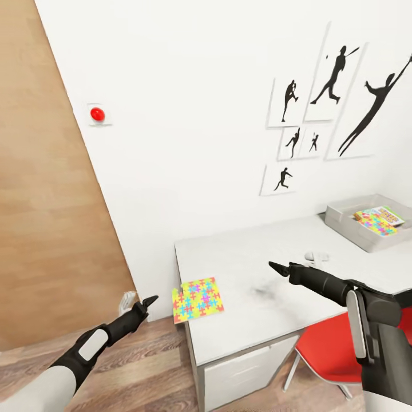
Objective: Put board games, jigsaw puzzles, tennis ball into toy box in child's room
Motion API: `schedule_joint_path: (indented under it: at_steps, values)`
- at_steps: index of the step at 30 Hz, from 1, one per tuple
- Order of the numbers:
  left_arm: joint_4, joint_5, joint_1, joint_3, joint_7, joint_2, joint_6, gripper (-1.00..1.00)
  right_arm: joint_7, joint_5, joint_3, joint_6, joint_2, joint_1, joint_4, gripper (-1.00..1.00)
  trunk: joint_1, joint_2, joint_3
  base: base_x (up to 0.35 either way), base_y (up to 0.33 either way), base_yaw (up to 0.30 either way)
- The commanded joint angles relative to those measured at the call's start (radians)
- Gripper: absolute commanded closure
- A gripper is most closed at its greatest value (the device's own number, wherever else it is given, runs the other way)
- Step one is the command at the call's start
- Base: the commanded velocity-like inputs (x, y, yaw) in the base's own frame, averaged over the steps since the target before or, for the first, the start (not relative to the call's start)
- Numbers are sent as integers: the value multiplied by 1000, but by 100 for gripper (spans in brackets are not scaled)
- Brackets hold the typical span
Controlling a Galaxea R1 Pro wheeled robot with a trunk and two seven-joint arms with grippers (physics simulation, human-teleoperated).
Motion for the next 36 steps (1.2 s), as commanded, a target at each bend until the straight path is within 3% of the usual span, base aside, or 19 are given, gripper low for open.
schedule_joint_path:
  at_steps: [1, 17, 21, 24, 29, 36]
  values:
    - [0, 10, 0, -3, -4, 1, 7, -100, 5, 1, -1, 6, 0, -1, 0, -100, 0, -1, -1, 0, 0, -296]
    - [0, 15, 9, -3, -53, -11, -12, -100, 5, 1, -1, 2, 2, 1, -1, -100, 0, -1, -1, 0, 0, -59]
    - [0, 16, 18, -2, -98, -14, -11, -100, 5, 1, -1, 0, 2, 2, -1, -100, 0, -1, -1, 0, 0, 0]
    - [-2, 16, 36, -2, -165, -15, -3, -100, 5, 1, -1, -2, 3, 2, 0, -100, 0, -1, -1, 0, 0, 0]
    - [-4, 18, 42, -1, -188, -15, -1, -100, 4, 1, 0, -3, 3, 2, -1, -100, 0, -1, -1, 0, 0, 0]
    - [-9, 18, 43, -2, -194, -16, 0, -100, 3, 1, 0, -4, 3, 2, -1, -100, 27, -50, -23, 0, 0, 0]
